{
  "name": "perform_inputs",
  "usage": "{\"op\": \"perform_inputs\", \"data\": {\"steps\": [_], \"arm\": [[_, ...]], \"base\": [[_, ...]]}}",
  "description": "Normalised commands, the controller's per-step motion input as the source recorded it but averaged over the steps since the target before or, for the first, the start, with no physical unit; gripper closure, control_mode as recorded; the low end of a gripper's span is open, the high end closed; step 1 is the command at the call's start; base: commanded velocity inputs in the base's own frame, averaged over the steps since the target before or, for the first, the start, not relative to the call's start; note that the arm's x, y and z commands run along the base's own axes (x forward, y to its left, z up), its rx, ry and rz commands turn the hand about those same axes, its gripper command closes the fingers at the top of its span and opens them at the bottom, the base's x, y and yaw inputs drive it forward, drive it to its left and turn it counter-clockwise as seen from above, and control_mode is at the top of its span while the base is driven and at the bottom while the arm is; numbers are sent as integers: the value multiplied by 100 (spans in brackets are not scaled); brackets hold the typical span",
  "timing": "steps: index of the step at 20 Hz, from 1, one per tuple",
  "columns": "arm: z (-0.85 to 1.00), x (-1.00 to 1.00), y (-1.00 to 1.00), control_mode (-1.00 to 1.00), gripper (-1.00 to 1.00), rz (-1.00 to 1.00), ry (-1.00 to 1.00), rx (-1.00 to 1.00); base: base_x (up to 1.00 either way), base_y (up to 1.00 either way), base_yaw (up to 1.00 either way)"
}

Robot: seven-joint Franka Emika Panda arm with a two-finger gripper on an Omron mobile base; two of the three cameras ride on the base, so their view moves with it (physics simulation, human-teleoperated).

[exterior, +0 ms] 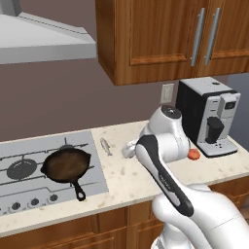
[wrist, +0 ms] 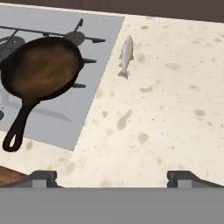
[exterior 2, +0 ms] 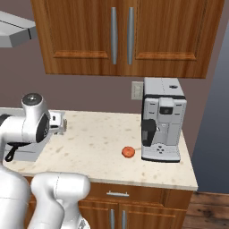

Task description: Place both pans onto different burners. Then place the squash and the fish on different pans.

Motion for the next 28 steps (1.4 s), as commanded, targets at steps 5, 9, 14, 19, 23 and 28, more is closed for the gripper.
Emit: {"op": "perform_inputs", "data": {"steps": [5, 9, 14, 19, 23, 28], "arm": [[0, 43, 11, -100, -100, -3, 0, 0], [-4, 42, 0, -100, -100, -2, 0, 0], [-7, 46, 3, -100, -100, -1, 0, 0], [-7, 50, 12, -100, -100, 0, 0, 0], [-8, 39, 16, -100, -100, 0, 0, 0], [-15, 42, 18, -100, -100, 0, 0, 0]], "base": [[0, 0, 0], [0, 0, 0], [0, 0, 0], [0, 0, 0], [0, 0, 0], [0, 0, 0]]}}
